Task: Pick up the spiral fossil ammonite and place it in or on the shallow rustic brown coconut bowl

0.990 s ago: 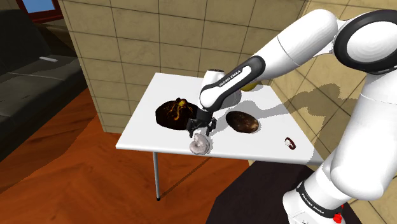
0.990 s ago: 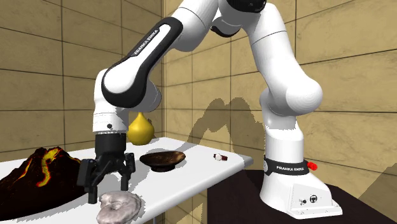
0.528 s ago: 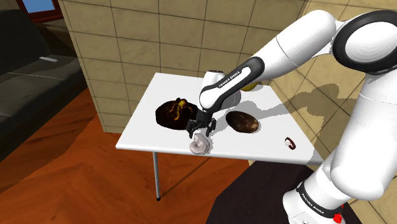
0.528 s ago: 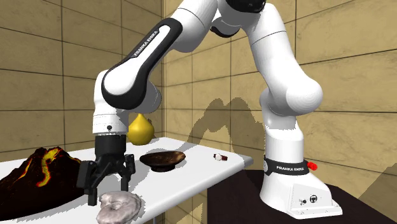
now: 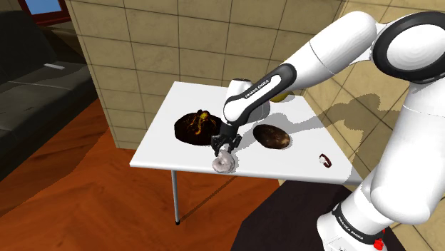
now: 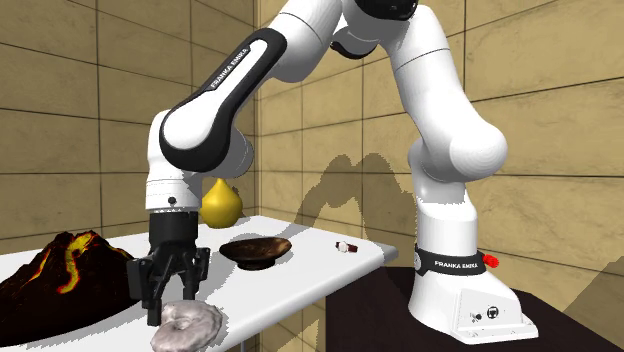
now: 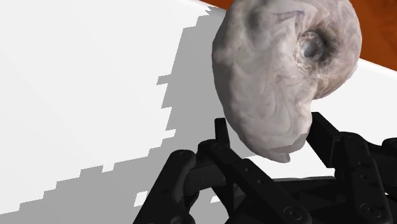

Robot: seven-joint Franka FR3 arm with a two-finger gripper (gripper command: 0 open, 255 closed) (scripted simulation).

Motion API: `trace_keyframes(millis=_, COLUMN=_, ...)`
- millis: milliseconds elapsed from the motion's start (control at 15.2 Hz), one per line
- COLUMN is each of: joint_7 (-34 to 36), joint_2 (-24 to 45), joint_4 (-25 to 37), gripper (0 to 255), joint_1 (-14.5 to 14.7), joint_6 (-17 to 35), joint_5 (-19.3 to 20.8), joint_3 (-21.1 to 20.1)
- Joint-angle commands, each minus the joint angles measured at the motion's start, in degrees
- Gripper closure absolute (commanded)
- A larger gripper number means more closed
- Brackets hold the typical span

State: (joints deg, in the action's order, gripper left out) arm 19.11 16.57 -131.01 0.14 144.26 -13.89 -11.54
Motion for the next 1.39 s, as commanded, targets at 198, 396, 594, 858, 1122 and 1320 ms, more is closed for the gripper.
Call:
trace_keyframes(millis=198, joint_7=0.24, joint_2=-1.37, joint_4=-0.02, gripper=255, joint_1=-0.05, joint_6=-1.38, joint_5=0.01, joint_3=-0.03)
trace_keyframes(millis=396, joint_7=0.57, joint_2=-3.35, joint_4=0.12, gripper=255, joint_1=-0.14, joint_6=-3.47, joint_5=0.04, joint_3=-0.05)
trace_keyframes(millis=594, joint_7=0.90, joint_2=-5.25, joint_4=0.36, gripper=255, joint_1=-0.24, joint_6=-5.59, joint_5=0.07, joint_3=-0.06)
trace_keyframes(millis=858, joint_7=1.33, joint_2=-7.66, joint_4=0.86, gripper=255, joint_1=-0.36, joint_6=-8.47, joint_5=0.12, joint_3=-0.05)
trace_keyframes(millis=1122, joint_7=1.45, joint_2=-8.69, joint_4=1.10, gripper=255, joint_1=-0.45, joint_6=-9.70, joint_5=0.13, joint_3=-0.01)
trace_keyframes(millis=1320, joint_7=-2.44, joint_2=-15.25, joint_4=-5.26, gripper=0, joint_1=-0.09, joint_6=-6.11, joint_5=-1.59, joint_3=-1.07)
